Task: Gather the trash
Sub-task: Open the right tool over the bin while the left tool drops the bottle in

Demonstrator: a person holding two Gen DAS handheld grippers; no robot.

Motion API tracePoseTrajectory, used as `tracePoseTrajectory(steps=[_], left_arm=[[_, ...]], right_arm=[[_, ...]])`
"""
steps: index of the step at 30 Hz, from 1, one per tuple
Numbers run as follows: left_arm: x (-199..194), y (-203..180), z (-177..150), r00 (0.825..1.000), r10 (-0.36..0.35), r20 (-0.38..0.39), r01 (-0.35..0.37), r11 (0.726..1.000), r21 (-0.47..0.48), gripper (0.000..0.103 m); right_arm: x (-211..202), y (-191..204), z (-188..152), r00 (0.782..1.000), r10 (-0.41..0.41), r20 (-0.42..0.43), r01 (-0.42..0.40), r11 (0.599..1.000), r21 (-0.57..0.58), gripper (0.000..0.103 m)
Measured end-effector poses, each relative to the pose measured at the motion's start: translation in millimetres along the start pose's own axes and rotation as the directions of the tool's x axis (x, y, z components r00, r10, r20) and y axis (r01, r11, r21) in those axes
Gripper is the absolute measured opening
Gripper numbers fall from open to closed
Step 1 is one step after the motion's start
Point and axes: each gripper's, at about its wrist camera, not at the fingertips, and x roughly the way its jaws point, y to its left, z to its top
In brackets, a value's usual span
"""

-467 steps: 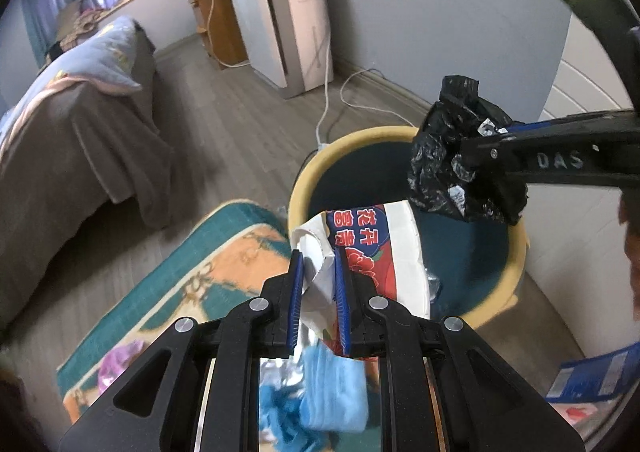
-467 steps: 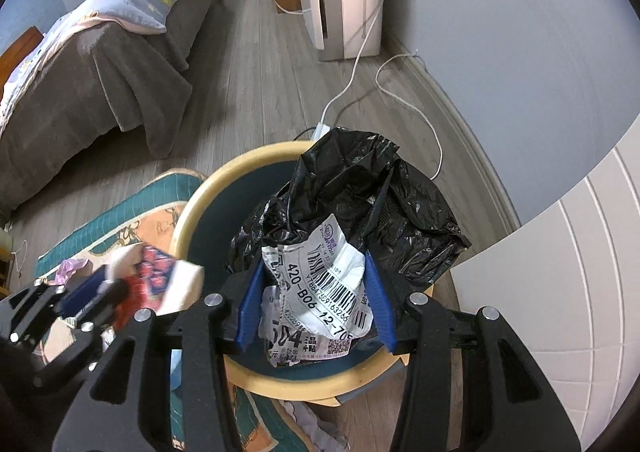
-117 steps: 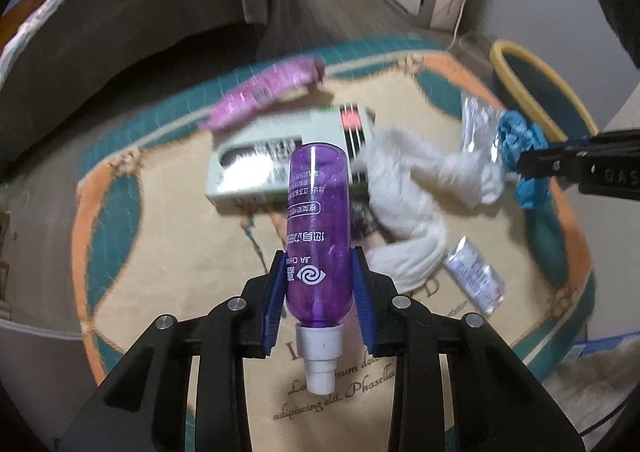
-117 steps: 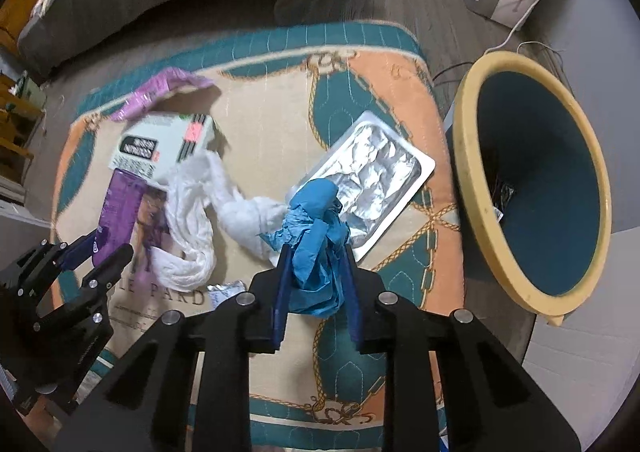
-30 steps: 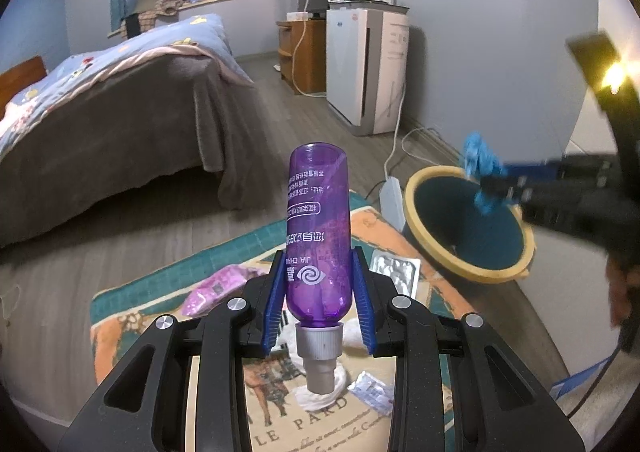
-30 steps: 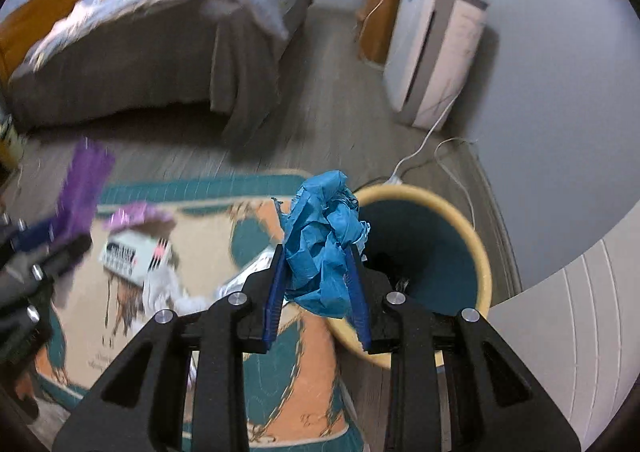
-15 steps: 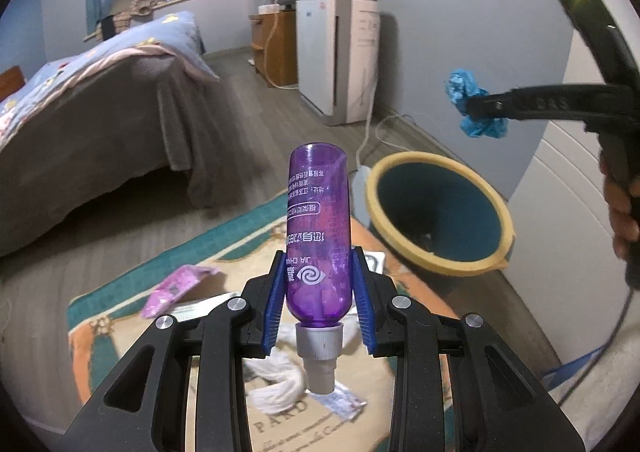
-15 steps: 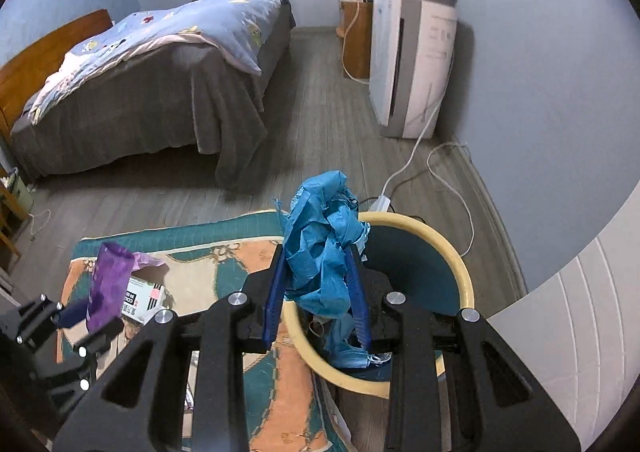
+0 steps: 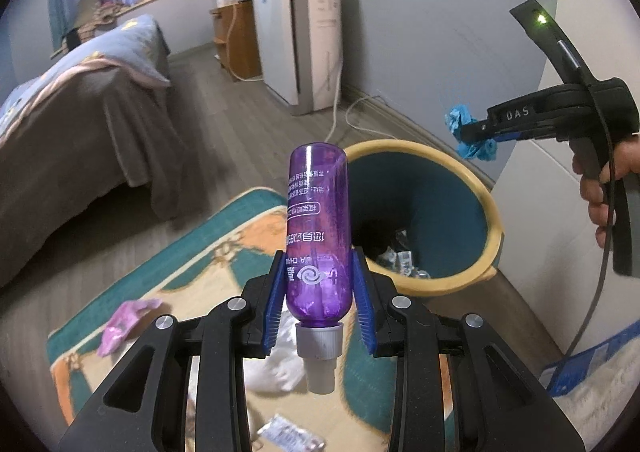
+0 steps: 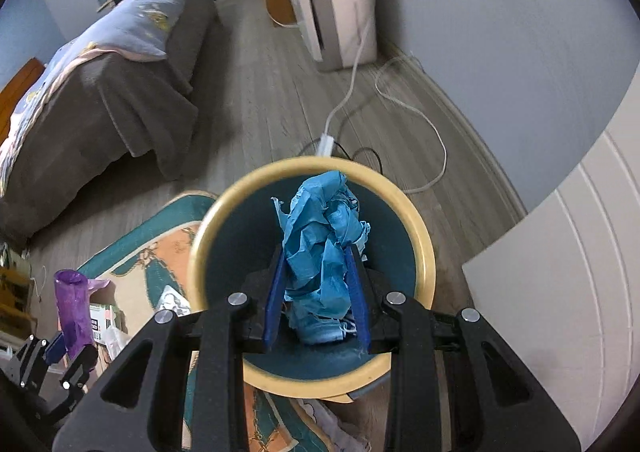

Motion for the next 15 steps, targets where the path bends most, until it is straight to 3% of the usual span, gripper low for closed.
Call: tracePoseTrajectory(steps=[9, 15], left_arm=[[55.1, -26.0, 21.3, 0.995, -0.053, -0.086, 0.057, 0.997, 0.042, 0.034], [76.8, -43.7, 34.8, 0.995, -0.053, -0.09, 0.06, 0.995, 0.081, 0.034]], right_arm=[[8.5, -8.3, -0.9, 1.0, 0.002, -0.024, -0.001, 1.0, 0.016, 0.029], [9.6, -7.9, -1.2, 1.0, 0.013, -0.024, -0.012, 1.0, 0.022, 0.029]])
